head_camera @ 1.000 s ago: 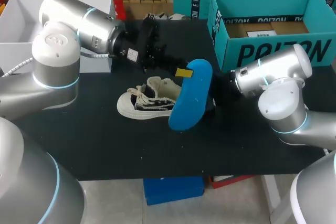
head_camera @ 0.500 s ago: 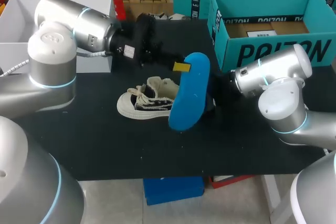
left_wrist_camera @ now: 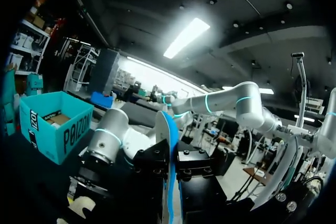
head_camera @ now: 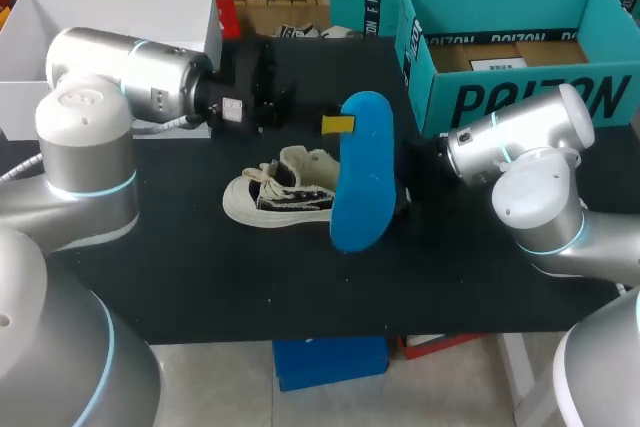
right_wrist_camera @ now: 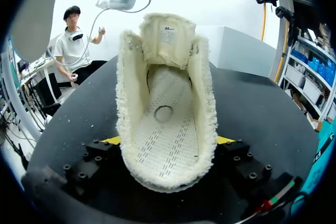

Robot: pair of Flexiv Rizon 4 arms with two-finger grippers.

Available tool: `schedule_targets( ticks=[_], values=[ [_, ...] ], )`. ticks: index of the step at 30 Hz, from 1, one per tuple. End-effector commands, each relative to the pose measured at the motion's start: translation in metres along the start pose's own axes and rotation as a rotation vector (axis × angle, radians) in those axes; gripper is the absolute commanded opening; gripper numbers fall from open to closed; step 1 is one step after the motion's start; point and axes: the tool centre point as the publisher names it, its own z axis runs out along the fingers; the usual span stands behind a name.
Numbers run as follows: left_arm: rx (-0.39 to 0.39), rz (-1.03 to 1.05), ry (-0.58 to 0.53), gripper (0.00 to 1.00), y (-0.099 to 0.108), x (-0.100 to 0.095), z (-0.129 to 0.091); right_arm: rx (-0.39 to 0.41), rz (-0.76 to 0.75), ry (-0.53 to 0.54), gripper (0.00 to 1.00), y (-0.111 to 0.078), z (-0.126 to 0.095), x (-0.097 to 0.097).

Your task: Take the shoe out of the shoebox, open the shoe tongue, remove and reinsert the insole, then place the shoe into the shoebox

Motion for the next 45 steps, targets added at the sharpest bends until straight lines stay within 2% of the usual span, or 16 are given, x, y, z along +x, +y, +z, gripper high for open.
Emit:
schedule_targets(
  ticks=[1,7,21,24,27,32,37,41,45],
  values=[
    [0.08,0.007,-0.004,0.0,0.01,0.001,0.002,0.002,0.002,0.0,0.0,-0.005,0.004,-0.002],
    [0.116,0.007,-0.002,0.0,0.011,0.001,0.002,0.002,0.002,0.0,0.0,-0.005,0.004,-0.002],
    [0.112,-0.003,-0.007,0.0,0.011,0.001,0.002,0.002,0.002,0.0,0.0,-0.005,0.004,-0.002],
    [0.214,-0.02,0.059,0.0,0.012,0.002,0.007,0.002,0.002,0.0,0.0,-0.005,0.004,-0.002],
    [0.252,-0.02,0.087,0.0,-0.002,0.009,0.005,0.002,0.002,0.0,0.0,-0.005,0.004,-0.002],
    [0.233,-0.004,0.113,0.0,-0.025,0.022,-0.003,0.002,0.002,0.0,0.0,-0.005,0.004,-0.002],
    [0.171,-0.005,0.111,0.0,-0.041,0.034,-0.008,0.002,0.002,0.0,0.0,-0.005,0.004,-0.002],
    [0.145,-0.014,0.103,0.0,-0.046,0.043,-0.009,0.002,0.002,0.0,0.0,-0.005,0.004,-0.002],
    [0.127,-0.048,0.057,0.0,-0.042,0.043,-0.012,0.002,0.002,0.0,0.0,-0.005,0.004,-0.002]
  ],
)
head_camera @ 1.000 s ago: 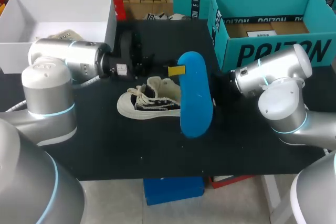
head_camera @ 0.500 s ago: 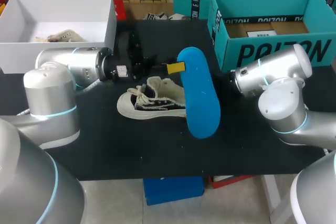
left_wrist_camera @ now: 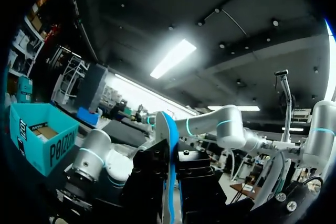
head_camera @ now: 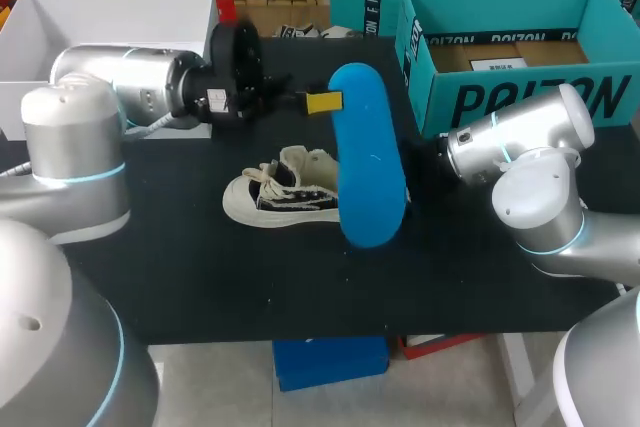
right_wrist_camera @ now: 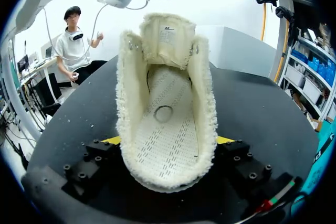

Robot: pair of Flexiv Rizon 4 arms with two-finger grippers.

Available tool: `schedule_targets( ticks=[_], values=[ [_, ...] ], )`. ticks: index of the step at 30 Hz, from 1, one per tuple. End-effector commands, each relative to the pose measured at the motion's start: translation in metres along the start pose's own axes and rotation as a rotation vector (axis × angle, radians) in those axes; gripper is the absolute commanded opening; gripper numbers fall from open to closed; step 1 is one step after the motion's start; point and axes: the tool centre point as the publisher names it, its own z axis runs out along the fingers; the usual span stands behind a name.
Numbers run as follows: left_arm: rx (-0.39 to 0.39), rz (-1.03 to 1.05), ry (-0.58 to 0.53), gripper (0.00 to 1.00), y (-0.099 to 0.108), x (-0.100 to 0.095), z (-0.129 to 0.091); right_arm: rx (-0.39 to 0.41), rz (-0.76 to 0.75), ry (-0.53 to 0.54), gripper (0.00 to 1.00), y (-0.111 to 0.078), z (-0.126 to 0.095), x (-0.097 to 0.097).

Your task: Take the shoe out of the shoebox, open the shoe tongue, remove and reinsert the insole, then place the shoe into the shoebox

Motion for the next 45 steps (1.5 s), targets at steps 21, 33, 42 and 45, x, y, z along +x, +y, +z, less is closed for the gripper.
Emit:
schedule_targets(
  ticks=[21,33,42,45],
  values=[
    [0.01,-0.043,-0.117,0.0,0.005,0.014,-0.01,0.002,0.002,0.0,0.0,-0.005,0.004,-0.002],
    [0.01,-0.043,-0.117,0.0,0.005,0.014,-0.01,0.203,-0.053,-0.005,1.0,0.012,-0.029,-0.011],
    [0.01,-0.043,-0.117,0.0,0.005,0.014,-0.01,0.37,-0.082,0.039,1.0,0.018,-0.043,-0.014],
    [0.01,-0.043,-0.117,0.0,0.005,0.014,-0.01,0.439,-0.101,0.062,1.0,0.021,-0.046,-0.015]
  ],
)
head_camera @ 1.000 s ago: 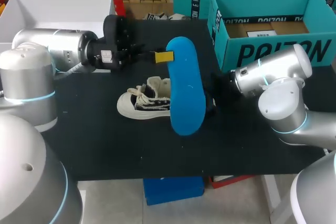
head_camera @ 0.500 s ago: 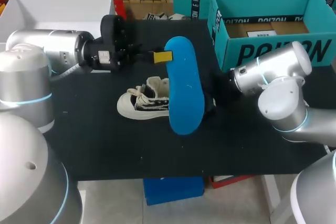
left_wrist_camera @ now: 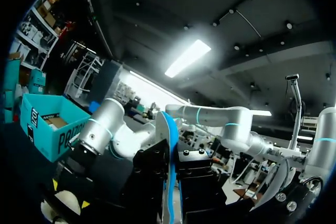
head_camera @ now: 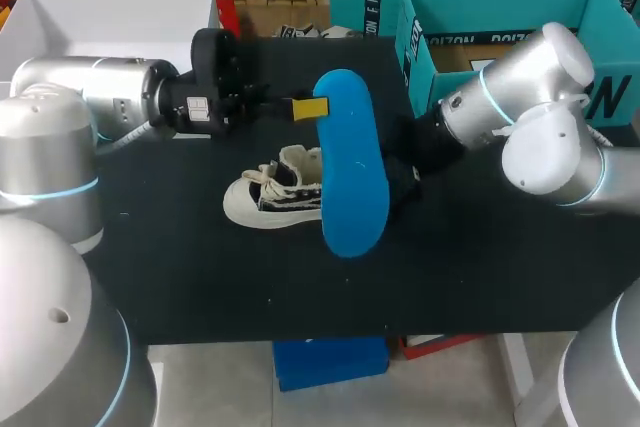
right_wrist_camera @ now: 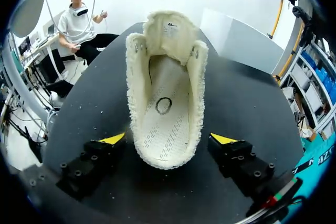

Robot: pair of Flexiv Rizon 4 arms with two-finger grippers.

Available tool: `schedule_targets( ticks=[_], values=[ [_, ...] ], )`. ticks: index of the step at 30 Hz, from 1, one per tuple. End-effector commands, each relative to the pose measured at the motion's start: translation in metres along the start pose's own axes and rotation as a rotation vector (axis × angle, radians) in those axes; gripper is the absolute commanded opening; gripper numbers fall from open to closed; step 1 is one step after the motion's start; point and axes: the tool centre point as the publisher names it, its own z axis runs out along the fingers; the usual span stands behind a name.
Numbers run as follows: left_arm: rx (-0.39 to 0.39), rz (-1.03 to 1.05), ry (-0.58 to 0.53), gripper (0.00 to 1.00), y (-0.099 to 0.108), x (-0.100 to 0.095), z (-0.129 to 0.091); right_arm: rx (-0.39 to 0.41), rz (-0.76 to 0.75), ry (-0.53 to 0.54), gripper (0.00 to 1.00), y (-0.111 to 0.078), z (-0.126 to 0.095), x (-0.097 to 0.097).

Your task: Take the shoe out of the shoebox, open the shoe tongue, remove and reinsert the insole, then place the shoe into the shoebox

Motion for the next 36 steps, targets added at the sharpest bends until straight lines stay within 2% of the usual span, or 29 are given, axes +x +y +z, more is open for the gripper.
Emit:
schedule_targets(
  ticks=[1,17,28,36],
  values=[
    [0.0,0.001,-0.007,0.0,0.001,0.002,0.001,0.2,-0.015,0.042,1.0,0.008,-0.009,-0.006],
    [0.0,0.001,-0.007,0.0,0.001,0.002,0.001,0.539,-0.011,0.071,1.0,0.017,-0.029,-0.006],
    [0.0,0.001,-0.007,0.0,0.001,0.002,0.001,0.653,0.001,0.079,1.0,0.029,-0.031,-0.01],
    [0.0,0.001,-0.007,0.0,0.001,0.002,0.001,0.654,-0.014,0.073,1.0,0.041,-0.029,-0.01]
  ],
)
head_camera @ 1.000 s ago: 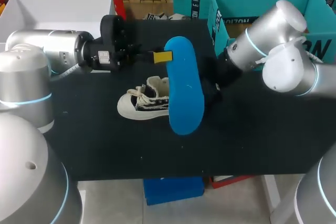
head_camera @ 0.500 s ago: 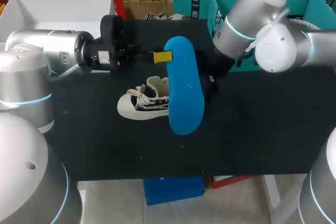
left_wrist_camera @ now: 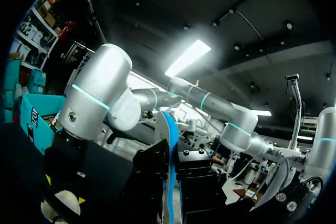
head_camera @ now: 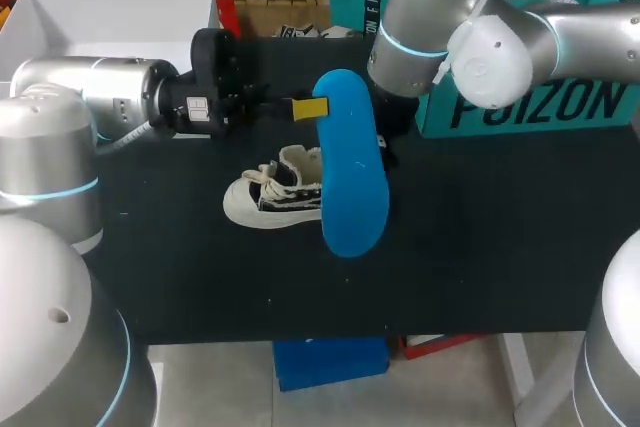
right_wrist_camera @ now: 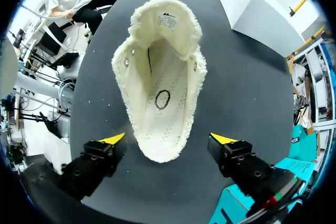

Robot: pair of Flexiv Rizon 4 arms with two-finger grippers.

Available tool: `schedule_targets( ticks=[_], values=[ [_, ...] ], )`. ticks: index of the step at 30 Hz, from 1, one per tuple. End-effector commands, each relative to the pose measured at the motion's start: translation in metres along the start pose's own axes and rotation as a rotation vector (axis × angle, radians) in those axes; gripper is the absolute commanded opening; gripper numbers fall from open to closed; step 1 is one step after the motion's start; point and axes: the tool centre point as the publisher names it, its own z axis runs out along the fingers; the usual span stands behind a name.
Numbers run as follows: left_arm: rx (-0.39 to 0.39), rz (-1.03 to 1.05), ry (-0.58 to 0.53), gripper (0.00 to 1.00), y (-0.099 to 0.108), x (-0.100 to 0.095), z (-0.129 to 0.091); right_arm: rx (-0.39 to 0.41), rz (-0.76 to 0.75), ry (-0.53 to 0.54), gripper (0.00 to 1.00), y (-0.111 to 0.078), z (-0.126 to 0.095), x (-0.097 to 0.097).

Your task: Take the shoe out of the shoebox, open the shoe tongue, remove and reinsert the insole, then place the shoe into the shoebox

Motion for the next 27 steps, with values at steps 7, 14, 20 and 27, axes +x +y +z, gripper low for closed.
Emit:
schedule_targets(
  ticks=[7,14,20,27],
  values=[
    [0.0,0.001,-0.007,0.0,0.001,0.001,0.001,0.135,-0.016,-0.013,1.0,0.017,-0.004,0.0],
    [0.0,0.001,-0.007,0.0,0.001,0.001,0.001,0.115,-0.028,-0.017,1.0,0.025,0.0,0.001],
    [0.0,0.001,-0.007,0.0,0.001,0.001,0.001,0.091,-0.035,-0.019,1.0,0.034,0.002,0.0],
    [0.0,0.001,-0.007,0.0,0.001,0.001,0.001,0.088,-0.041,-0.017,1.0,0.035,0.002,0.0]
  ],
)
